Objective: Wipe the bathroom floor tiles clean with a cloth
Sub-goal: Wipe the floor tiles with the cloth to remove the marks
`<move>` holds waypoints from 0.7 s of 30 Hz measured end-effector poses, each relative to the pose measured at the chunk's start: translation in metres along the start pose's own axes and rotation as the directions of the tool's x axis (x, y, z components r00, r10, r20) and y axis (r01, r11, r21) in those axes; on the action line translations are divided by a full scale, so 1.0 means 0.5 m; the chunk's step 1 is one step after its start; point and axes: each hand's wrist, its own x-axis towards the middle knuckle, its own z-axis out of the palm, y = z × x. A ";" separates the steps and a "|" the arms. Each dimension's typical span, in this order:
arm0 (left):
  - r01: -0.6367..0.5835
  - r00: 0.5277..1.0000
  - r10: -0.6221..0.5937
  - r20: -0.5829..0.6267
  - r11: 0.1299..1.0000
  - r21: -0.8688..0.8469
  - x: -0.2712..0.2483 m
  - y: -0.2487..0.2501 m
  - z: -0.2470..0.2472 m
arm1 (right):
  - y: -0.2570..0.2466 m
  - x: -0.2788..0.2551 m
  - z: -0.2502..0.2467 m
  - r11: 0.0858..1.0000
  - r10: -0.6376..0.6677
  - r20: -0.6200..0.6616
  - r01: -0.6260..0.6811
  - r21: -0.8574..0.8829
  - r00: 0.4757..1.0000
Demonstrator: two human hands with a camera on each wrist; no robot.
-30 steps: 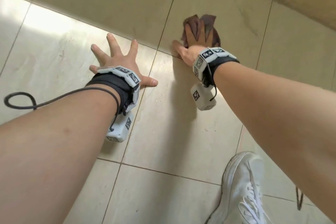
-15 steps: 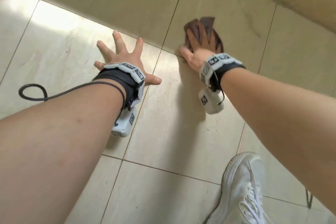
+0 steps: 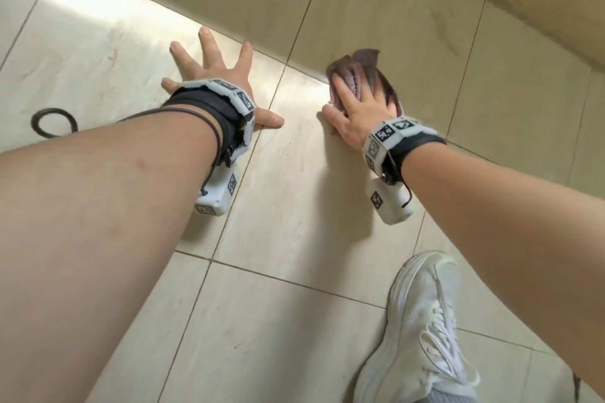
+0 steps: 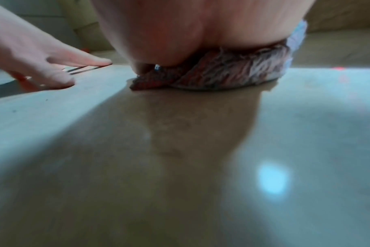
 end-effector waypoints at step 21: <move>-0.104 0.994 0.105 -0.001 0.988 0.113 -0.180 -0.250 0.154 | -0.285 -0.261 0.207 0.997 -0.083 0.082 0.083 0.010 0.993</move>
